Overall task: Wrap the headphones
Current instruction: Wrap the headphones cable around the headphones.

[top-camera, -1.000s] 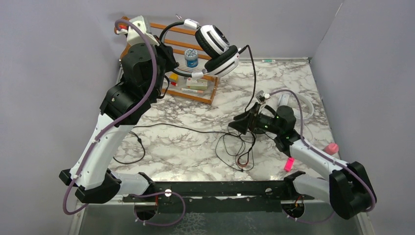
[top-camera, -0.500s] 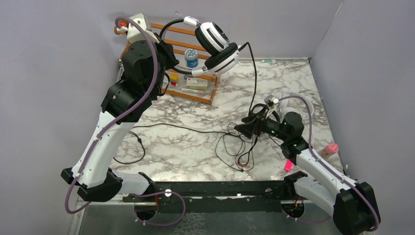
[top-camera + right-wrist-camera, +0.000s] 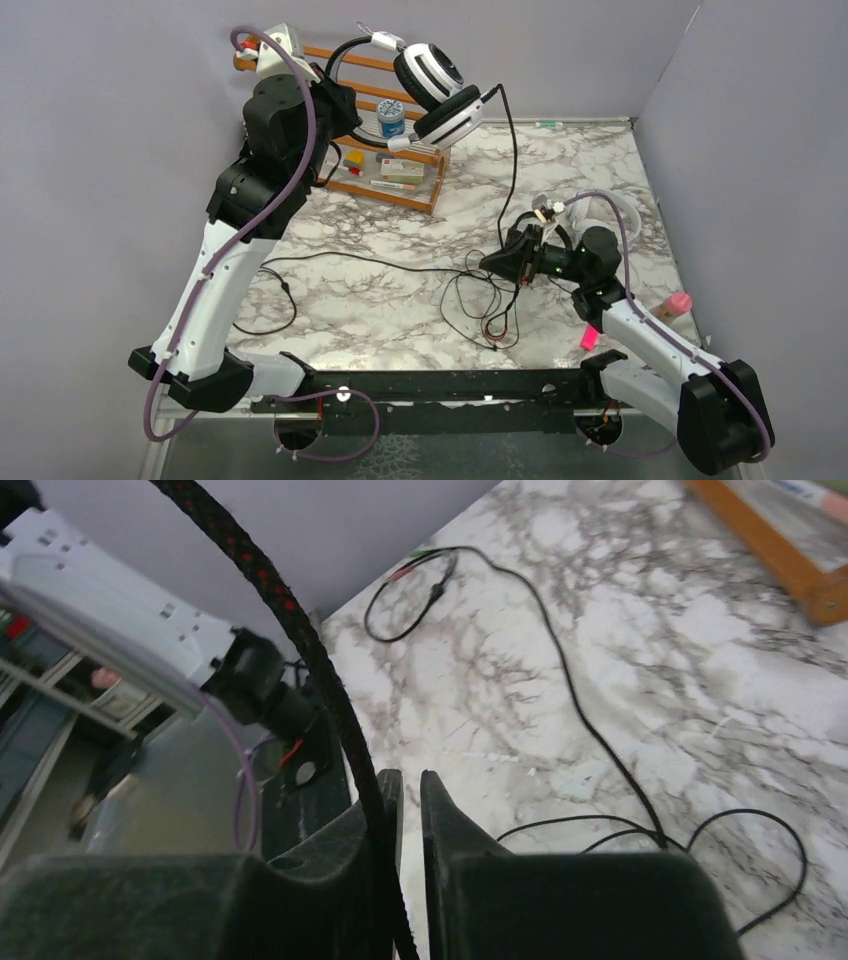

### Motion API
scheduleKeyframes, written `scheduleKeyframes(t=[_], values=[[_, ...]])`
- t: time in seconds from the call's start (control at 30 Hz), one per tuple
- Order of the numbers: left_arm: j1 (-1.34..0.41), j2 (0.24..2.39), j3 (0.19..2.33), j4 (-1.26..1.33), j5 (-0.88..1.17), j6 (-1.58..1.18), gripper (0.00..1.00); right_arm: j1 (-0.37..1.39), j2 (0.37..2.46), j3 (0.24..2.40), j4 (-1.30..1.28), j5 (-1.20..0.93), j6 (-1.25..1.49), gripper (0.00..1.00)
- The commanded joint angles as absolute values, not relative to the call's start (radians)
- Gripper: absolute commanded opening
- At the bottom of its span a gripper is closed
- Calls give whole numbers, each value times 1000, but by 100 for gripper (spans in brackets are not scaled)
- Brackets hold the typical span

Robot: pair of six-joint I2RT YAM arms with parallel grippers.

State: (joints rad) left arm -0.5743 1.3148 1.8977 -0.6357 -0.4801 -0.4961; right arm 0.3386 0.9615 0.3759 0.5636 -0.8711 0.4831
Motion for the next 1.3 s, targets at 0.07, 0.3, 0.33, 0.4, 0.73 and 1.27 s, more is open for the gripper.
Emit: scheduleKeyframes(t=[0.07,0.3,0.33,0.4,0.73,1.27], values=[[-421,1313,1629,-198,4,-758,0,425,993,471,670,-1105,568,15],[-399,1457,1522,121,425,-958,0,535,1087,653,418,-1002,467,10],[-401,1466,1508,156,466,-975,0,534,1112,670,401,-997,460,10],[-406,1482,1486,216,555,-1003,0,534,1154,693,372,-976,452,7],[-493,1381,1377,64,916,-762,0,459,1213,787,154,-805,393,0],[-615,1108,1166,-545,122,-42,0,291,1234,1139,-271,-819,325,0]])
